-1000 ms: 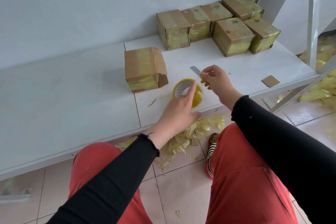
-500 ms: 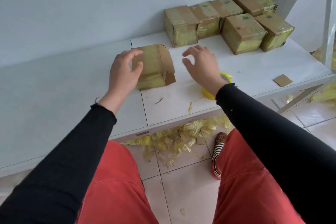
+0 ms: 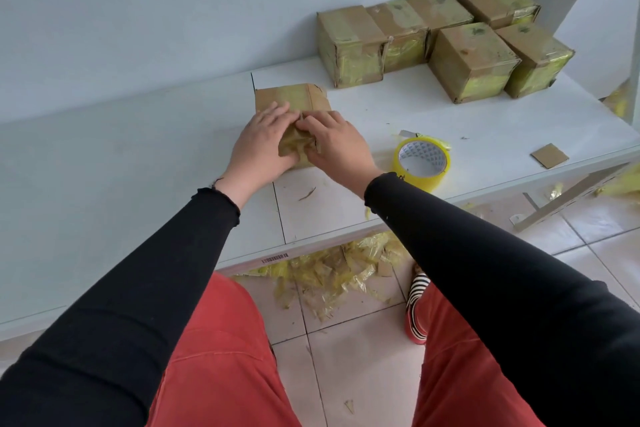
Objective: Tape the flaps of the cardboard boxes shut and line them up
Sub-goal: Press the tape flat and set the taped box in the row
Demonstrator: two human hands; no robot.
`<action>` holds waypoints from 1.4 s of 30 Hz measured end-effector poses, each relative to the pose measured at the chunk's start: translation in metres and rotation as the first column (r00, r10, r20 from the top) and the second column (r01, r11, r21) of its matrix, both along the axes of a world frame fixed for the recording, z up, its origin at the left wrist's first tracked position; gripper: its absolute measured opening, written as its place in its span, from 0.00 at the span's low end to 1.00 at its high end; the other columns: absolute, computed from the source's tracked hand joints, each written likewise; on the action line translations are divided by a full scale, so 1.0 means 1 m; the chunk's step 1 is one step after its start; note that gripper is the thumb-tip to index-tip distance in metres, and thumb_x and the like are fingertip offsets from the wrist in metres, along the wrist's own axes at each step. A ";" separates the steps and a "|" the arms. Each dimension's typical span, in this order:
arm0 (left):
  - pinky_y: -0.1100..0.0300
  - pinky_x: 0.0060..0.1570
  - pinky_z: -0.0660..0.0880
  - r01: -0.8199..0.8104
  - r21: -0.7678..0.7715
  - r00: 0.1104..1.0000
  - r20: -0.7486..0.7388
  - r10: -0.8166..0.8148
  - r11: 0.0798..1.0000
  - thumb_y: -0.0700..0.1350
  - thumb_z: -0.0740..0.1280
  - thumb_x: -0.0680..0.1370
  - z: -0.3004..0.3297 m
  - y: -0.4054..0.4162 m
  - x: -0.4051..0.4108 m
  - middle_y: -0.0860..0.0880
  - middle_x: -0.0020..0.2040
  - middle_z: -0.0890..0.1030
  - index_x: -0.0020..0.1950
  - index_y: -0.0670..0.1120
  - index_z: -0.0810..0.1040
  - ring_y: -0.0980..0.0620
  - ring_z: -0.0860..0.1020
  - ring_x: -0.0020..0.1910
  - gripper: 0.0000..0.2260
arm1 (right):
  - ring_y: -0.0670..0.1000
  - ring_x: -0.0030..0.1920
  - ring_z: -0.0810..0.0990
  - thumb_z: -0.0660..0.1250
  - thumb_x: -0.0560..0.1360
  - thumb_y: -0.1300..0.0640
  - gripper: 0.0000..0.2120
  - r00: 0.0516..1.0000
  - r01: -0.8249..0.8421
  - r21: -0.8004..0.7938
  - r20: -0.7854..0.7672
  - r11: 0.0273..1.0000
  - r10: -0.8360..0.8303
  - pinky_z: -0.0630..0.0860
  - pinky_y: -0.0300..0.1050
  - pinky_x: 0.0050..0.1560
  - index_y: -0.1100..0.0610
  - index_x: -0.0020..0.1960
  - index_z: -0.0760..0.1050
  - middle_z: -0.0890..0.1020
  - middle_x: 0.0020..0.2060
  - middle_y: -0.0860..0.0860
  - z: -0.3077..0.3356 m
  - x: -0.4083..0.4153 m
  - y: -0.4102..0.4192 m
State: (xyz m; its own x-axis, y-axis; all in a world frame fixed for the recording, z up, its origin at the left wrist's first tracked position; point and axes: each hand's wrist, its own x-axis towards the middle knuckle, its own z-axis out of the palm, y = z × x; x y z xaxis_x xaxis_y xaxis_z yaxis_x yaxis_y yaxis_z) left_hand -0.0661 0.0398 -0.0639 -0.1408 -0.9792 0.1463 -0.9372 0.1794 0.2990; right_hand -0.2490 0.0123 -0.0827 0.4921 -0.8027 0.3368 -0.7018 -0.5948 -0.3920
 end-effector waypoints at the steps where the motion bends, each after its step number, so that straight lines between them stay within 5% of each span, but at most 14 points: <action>1: 0.50 0.80 0.54 -0.004 -0.020 1.000 0.015 0.004 1.000 0.49 0.74 0.74 -0.002 0.001 -0.001 0.44 0.81 0.65 0.79 0.47 0.68 0.44 0.59 0.82 0.34 | 0.56 0.66 0.74 0.70 0.73 0.59 0.22 1.000 0.005 -0.006 0.001 1.000 -0.005 0.75 0.51 0.57 0.56 0.67 0.76 0.77 0.68 0.49 -0.002 0.001 0.001; 10: 0.45 0.73 0.62 -0.101 -0.020 0.968 0.230 0.103 0.995 0.59 0.73 0.74 0.004 0.021 -0.016 0.45 0.81 0.63 0.82 0.48 0.60 0.42 0.61 0.79 0.42 | 0.53 0.75 0.67 0.73 0.74 0.60 0.25 0.985 -0.075 -0.095 -0.164 0.993 0.059 0.63 0.53 0.74 0.52 0.69 0.72 0.75 0.71 0.47 0.007 -0.004 -0.002; 13: 0.44 0.65 0.66 -0.151 -0.041 0.951 0.268 0.156 0.988 0.70 0.57 0.78 0.017 0.044 -0.025 0.46 0.72 0.74 0.79 0.48 0.65 0.41 0.68 0.70 0.37 | 0.55 0.78 0.65 0.64 0.79 0.65 0.19 0.966 -0.136 -0.128 -0.237 0.982 0.103 0.57 0.55 0.77 0.51 0.67 0.74 0.77 0.69 0.48 0.015 -0.025 -0.010; 15: 0.46 0.61 0.67 -0.104 -0.054 0.970 0.215 0.113 0.993 0.67 0.49 0.79 0.022 0.060 -0.027 0.47 0.63 0.78 0.73 0.50 0.74 0.43 0.70 0.65 0.33 | 0.55 0.76 0.68 0.60 0.77 0.69 0.22 0.967 -0.141 -0.104 -0.227 0.985 0.115 0.59 0.52 0.75 0.52 0.66 0.77 0.79 0.68 0.53 0.021 -0.036 -0.011; 18: 0.48 0.58 0.70 -0.010 -0.109 0.998 0.065 0.017 0.994 0.55 0.60 0.83 0.021 0.071 -0.025 0.49 0.55 0.77 0.66 0.51 0.82 0.44 0.71 0.59 0.18 | 0.55 0.72 0.72 0.59 0.79 0.65 0.17 0.987 -0.084 -0.065 -0.141 0.994 0.074 0.61 0.47 0.71 0.54 0.61 0.81 0.81 0.64 0.57 0.030 -0.031 -0.003; 21: 0.46 0.67 0.69 -0.044 -0.097 0.997 -0.062 0.038 0.994 0.49 0.67 0.82 0.016 0.066 -0.020 0.47 0.64 0.77 0.70 0.49 0.79 0.42 0.71 0.66 0.17 | 0.55 0.75 0.69 0.56 0.82 0.59 0.18 0.989 -0.110 -0.018 -0.098 0.994 0.108 0.61 0.49 0.74 0.57 0.69 0.75 0.79 0.68 0.55 0.031 -0.011 0.014; 24: 0.50 0.80 0.56 -0.075 -0.018 0.995 -0.060 0.074 0.997 0.51 0.60 0.85 0.006 0.065 -0.017 0.45 0.80 0.67 0.81 0.44 0.65 0.45 0.62 0.80 0.25 | 0.53 0.81 0.59 0.51 0.86 0.56 0.24 0.980 -0.171 0.119 -0.081 0.978 0.181 0.52 0.51 0.80 0.60 0.81 0.59 0.68 0.78 0.55 0.019 0.000 0.030; 27: 0.53 0.82 0.46 -0.072 0.002 0.980 -0.187 0.071 0.997 0.47 0.55 0.88 -0.004 0.068 -0.012 0.47 0.84 0.57 0.84 0.45 0.56 0.51 0.53 0.83 0.25 | 0.54 0.82 0.53 0.51 0.86 0.58 0.25 0.988 -0.151 0.174 0.007 0.973 0.152 0.45 0.49 0.81 0.61 0.82 0.54 0.63 0.80 0.57 0.014 -0.001 0.033; 30: 0.58 0.80 0.43 -0.097 0.116 0.839 -0.525 0.144 0.989 0.44 0.54 0.88 -0.011 0.073 -0.003 0.54 0.85 0.45 0.85 0.54 0.46 0.59 0.44 0.82 0.28 | 0.51 0.83 0.46 0.53 0.85 0.64 0.29 0.960 -0.169 0.383 0.272 0.908 0.064 0.43 0.44 0.81 0.58 0.84 0.49 0.54 0.83 0.54 0.012 -0.009 0.033; 32: 0.61 0.75 0.45 -0.105 0.267 0.592 -0.758 0.276 0.958 0.49 0.57 0.88 -0.015 0.078 0.000 0.60 0.83 0.40 0.83 0.62 0.40 0.66 0.45 0.78 0.32 | 0.44 0.82 0.42 0.55 0.85 0.65 0.33 0.896 -0.228 0.530 0.442 0.817 -0.037 0.43 0.40 0.80 0.55 0.84 0.43 0.46 0.83 0.49 0.008 -0.015 0.034; 35: 0.56 0.73 0.46 -0.076 0.437 0.266 -0.857 0.440 0.896 0.52 0.62 0.86 -0.016 0.079 -0.001 0.61 0.84 0.46 0.81 0.66 0.39 0.64 0.51 0.77 0.36 | 0.38 0.80 0.45 0.56 0.85 0.62 0.37 0.797 -0.312 0.614 0.585 0.725 -0.153 0.47 0.36 0.77 0.48 0.83 0.37 0.42 0.82 0.43 0.001 -0.016 0.037; 37: 0.48 0.80 0.51 -0.026 0.496 0.072 -0.865 0.496 0.868 0.52 0.65 0.84 -0.018 0.077 0.001 0.56 0.83 0.61 0.84 0.62 0.42 0.55 0.61 0.80 0.37 | 0.37 0.77 0.59 0.58 0.85 0.60 0.39 0.731 -0.343 0.668 0.631 0.660 -0.259 0.62 0.35 0.74 0.43 0.83 0.36 0.45 0.81 0.40 -0.001 -0.013 0.036; 39: 0.43 0.78 0.61 0.015 0.522 0.013 -0.853 0.522 0.853 0.54 0.69 0.80 -0.018 0.076 0.003 0.53 0.78 0.70 0.84 0.58 0.53 0.52 0.69 0.76 0.37 | 0.35 0.65 0.72 0.61 0.84 0.56 0.39 0.667 -0.364 0.721 0.644 0.590 -0.376 0.76 0.32 0.59 0.39 0.82 0.39 0.56 0.77 0.39 -0.002 -0.011 0.035; 42: 0.42 0.80 0.57 0.008 0.520 0.077 -0.852 0.518 0.854 0.61 0.70 0.72 -0.021 0.076 0.002 0.51 0.77 0.72 0.79 0.53 0.68 0.50 0.66 0.78 0.37 | 0.48 0.67 0.77 0.64 0.82 0.50 0.36 0.631 -0.388 0.772 0.621 0.503 -0.466 0.75 0.48 0.69 0.38 0.83 0.46 0.67 0.76 0.44 -0.005 -0.011 0.036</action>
State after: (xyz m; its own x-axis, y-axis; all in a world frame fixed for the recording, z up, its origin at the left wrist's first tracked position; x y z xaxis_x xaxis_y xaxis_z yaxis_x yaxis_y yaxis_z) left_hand -0.0643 0.1155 -0.0845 0.1268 -0.9160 -0.3805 0.2270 -0.3466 0.9101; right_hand -0.2598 0.0487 -0.0881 0.3954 -0.8784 -0.2686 0.0518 0.3133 -0.9483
